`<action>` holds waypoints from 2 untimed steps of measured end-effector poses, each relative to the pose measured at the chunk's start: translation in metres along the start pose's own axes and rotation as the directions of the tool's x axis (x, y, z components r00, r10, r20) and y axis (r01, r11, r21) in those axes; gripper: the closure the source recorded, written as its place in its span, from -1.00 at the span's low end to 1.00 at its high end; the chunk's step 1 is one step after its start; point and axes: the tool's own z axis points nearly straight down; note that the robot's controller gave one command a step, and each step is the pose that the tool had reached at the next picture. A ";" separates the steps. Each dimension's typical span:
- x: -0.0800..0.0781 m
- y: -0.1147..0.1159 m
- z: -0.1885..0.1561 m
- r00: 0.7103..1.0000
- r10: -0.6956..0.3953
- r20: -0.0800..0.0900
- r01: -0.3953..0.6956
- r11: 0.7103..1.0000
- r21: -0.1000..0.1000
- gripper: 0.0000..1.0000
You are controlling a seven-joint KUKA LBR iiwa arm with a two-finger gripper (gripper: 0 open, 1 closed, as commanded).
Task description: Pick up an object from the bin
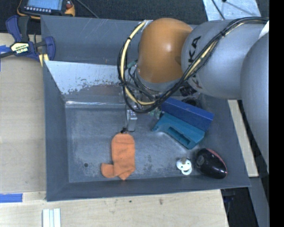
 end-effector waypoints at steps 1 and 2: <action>-0.002 -0.001 -0.005 1.000 0.003 0.008 -0.003 1.000 -0.001 -1.00; 0.007 0.000 0.021 0.970 -0.242 0.012 0.242 0.970 0.002 -1.00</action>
Offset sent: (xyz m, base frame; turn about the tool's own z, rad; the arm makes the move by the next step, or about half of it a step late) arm -0.0316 -0.0013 -0.0943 -0.8569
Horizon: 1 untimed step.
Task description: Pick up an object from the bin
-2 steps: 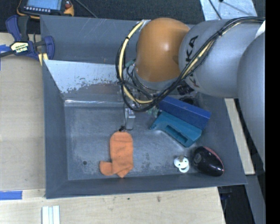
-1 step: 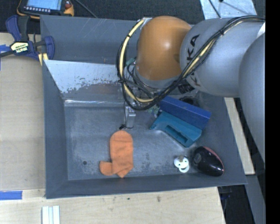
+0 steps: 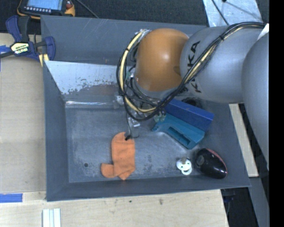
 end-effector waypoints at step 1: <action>0.023 0.011 0.006 0.904 -0.427 -0.006 0.427 0.904 -0.004 -1.00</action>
Offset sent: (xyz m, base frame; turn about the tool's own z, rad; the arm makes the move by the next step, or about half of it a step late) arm -0.0158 -0.0055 -0.0016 -0.2806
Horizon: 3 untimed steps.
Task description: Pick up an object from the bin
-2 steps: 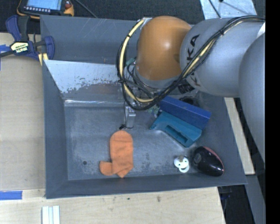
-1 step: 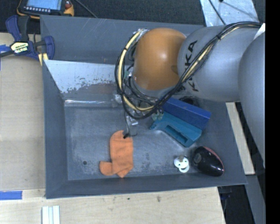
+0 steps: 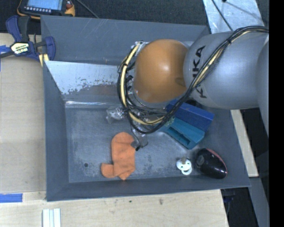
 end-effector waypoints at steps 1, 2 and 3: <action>0.000 -0.012 -0.005 0.988 0.157 0.004 -0.157 0.988 0.001 -1.00; -0.004 -0.004 0.028 0.992 -0.123 0.002 0.123 0.992 0.002 -1.00; -0.016 -0.002 0.065 0.898 -0.440 0.003 0.440 0.898 0.002 1.00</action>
Offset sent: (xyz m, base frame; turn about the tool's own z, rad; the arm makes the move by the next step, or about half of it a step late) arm 0.0008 0.0104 -0.0667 -0.4244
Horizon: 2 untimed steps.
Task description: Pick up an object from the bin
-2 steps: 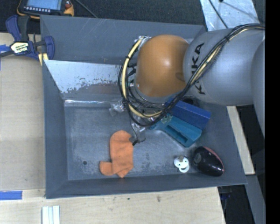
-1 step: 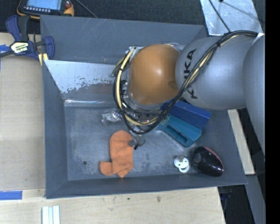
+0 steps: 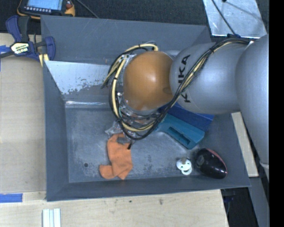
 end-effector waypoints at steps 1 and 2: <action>0.000 0.000 0.000 1.000 0.000 0.000 0.000 1.000 0.000 1.00; 0.000 0.001 -0.004 1.000 0.001 0.000 -0.001 1.000 -0.002 1.00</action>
Offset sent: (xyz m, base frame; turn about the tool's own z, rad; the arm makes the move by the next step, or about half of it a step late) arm 0.0001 0.0001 0.0439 0.0000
